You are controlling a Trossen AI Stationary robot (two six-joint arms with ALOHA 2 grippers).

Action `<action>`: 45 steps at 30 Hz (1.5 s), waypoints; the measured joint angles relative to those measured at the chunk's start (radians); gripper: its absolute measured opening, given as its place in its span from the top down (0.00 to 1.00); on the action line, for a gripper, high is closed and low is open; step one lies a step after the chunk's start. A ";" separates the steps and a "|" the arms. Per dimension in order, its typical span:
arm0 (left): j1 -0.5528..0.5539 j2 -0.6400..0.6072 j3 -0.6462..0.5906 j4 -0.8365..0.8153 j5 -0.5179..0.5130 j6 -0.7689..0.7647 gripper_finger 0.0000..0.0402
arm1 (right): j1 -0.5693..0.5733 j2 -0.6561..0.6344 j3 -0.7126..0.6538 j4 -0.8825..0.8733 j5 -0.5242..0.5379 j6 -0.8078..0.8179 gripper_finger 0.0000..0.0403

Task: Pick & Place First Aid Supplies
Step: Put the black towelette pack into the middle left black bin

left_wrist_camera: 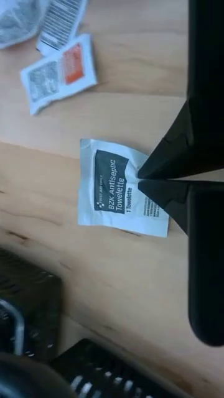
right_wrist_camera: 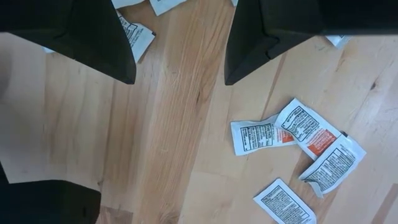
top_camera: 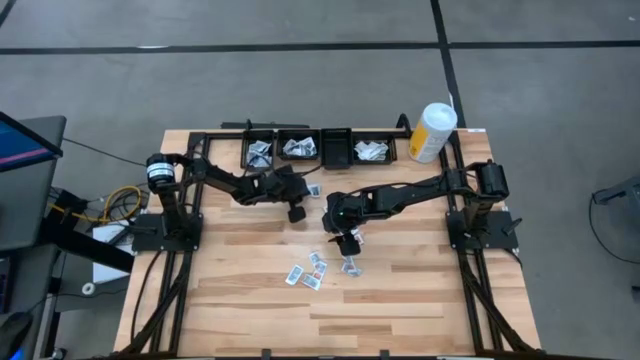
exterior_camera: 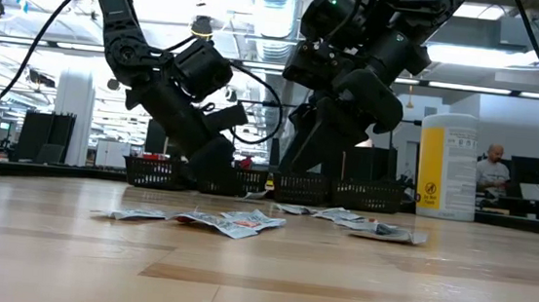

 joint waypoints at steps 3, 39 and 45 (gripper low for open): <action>-0.001 -0.002 0.000 0.027 -0.001 0.000 0.97 | 0.000 0.000 0.000 0.001 0.000 0.000 0.40; 0.267 -0.111 0.002 0.162 -0.138 0.072 0.96 | -0.012 0.000 0.000 0.014 0.000 -0.002 0.40; 0.266 -0.100 0.002 0.191 -0.137 0.071 0.92 | -0.011 0.000 0.000 0.014 -0.001 -0.002 0.40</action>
